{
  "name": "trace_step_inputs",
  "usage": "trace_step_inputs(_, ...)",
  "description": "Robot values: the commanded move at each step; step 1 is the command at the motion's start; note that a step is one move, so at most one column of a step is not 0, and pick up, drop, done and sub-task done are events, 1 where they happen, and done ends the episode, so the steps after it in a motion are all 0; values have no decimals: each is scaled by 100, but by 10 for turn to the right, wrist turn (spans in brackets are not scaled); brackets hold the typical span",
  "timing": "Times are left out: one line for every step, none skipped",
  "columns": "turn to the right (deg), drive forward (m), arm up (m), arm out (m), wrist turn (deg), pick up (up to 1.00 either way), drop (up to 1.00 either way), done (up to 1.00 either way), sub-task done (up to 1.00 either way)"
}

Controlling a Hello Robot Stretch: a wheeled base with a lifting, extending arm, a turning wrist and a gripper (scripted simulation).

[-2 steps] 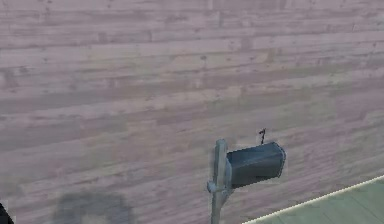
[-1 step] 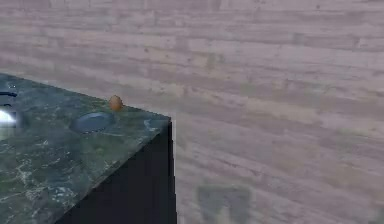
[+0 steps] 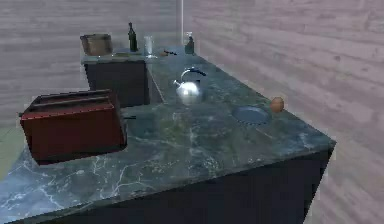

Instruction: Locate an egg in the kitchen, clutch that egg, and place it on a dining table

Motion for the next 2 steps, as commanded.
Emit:
trace_step_inputs(-450, 0, 0, 0, 0, 0, 0, 0, 0)
trace_step_inputs(-210, 0, 0, 0, 0, 0, 0, 0, 0)
